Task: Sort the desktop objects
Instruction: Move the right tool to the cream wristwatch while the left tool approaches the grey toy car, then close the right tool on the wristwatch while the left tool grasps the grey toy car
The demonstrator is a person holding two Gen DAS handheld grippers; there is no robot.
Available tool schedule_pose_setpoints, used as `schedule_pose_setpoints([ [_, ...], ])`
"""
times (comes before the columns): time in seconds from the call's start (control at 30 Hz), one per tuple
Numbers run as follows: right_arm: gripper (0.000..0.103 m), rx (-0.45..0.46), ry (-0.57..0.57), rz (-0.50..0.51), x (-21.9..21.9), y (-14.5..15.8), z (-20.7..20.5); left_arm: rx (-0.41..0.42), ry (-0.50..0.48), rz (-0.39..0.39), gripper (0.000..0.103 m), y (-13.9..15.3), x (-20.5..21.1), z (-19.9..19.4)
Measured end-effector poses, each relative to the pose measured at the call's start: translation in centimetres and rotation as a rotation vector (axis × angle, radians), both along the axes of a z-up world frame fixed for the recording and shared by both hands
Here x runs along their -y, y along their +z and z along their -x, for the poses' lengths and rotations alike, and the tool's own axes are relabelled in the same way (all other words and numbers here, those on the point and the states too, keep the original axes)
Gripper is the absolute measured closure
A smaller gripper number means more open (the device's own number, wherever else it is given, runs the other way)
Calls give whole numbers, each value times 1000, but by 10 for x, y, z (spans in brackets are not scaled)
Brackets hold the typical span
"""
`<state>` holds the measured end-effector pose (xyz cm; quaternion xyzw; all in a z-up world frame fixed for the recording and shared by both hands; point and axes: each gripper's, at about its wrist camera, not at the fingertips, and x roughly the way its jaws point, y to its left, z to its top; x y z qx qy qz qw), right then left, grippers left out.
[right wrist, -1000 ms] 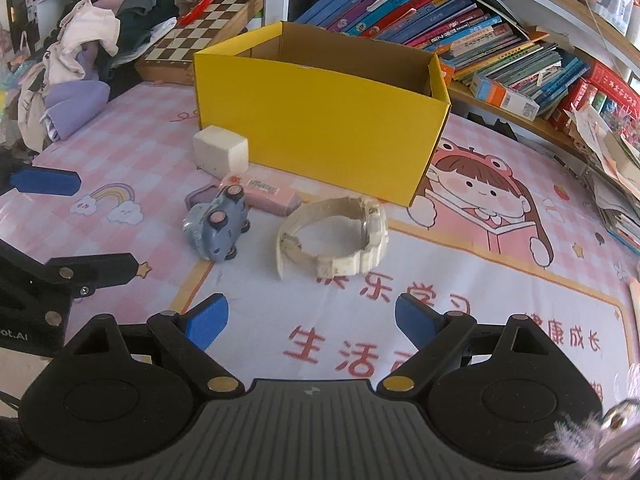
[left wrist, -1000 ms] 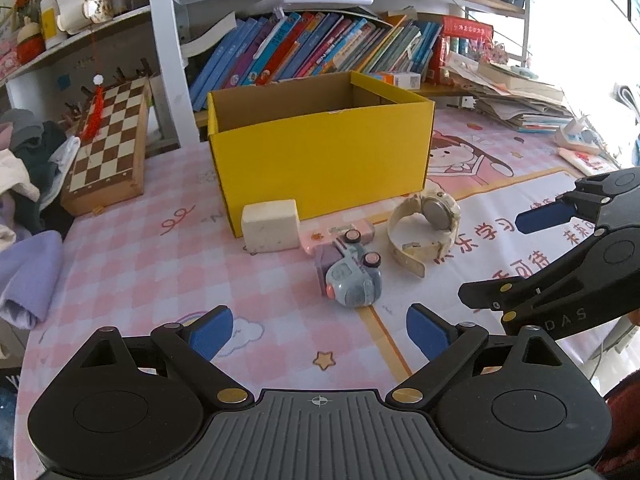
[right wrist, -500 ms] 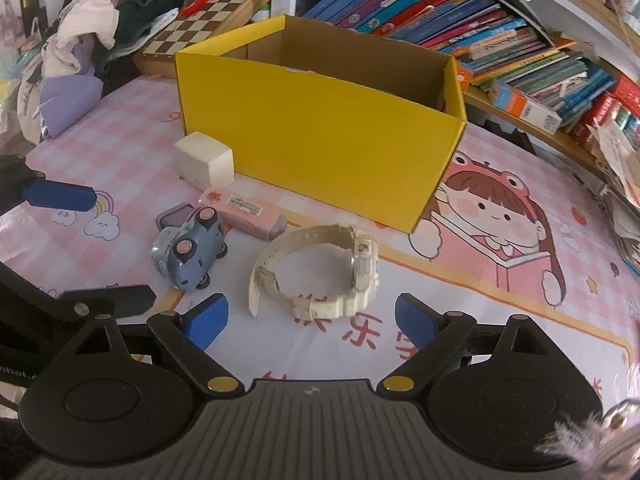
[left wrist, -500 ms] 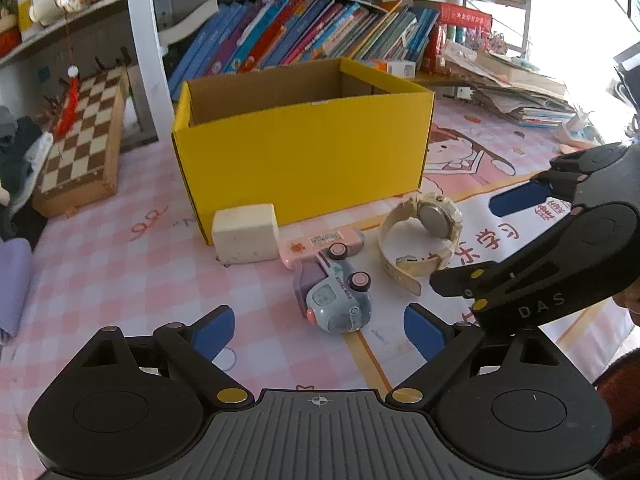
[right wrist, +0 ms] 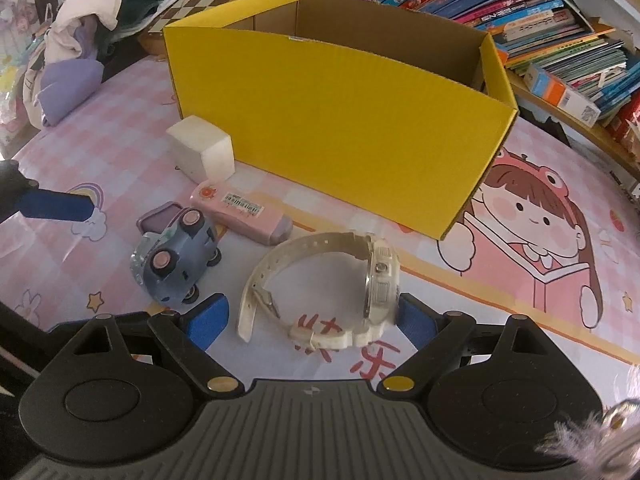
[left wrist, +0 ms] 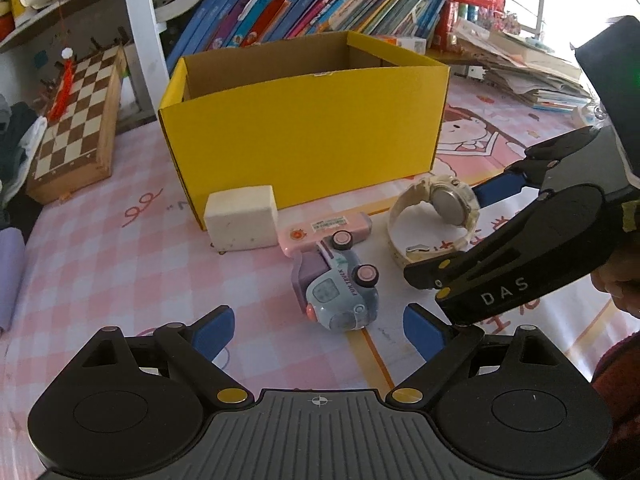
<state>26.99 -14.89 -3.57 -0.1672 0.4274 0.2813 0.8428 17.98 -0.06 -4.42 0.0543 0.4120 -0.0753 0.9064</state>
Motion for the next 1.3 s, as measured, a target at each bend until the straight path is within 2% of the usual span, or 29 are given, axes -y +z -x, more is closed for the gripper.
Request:
schedule_pose_setpoints([
  [0.33,35,6,-16,-9,8,-3,-14,-19,2,-6,11,-5,8,-11],
  [0.47,36,7,-31,-11,15,-2,-17,-18,9,-2,13,-7,10,-16],
  [0.57,37,5,-45,-11,20,-2,-19,-23,16,6,19,-9,9,-21],
  [0.67,37,3,-54,-10,24,-1,-19,-35,23,13,28,-13,8,-25],
  [0.73,38,1,-58,-9,26,-1,-19,-46,29,15,39,-17,7,-27],
  [0.9,38,-1,-65,-9,29,0,-16,-57,21,53,55,-19,5,-27],
  [1.3,39,6,-70,-27,31,5,-6,-28,39,70,56,-10,-3,-16],
])
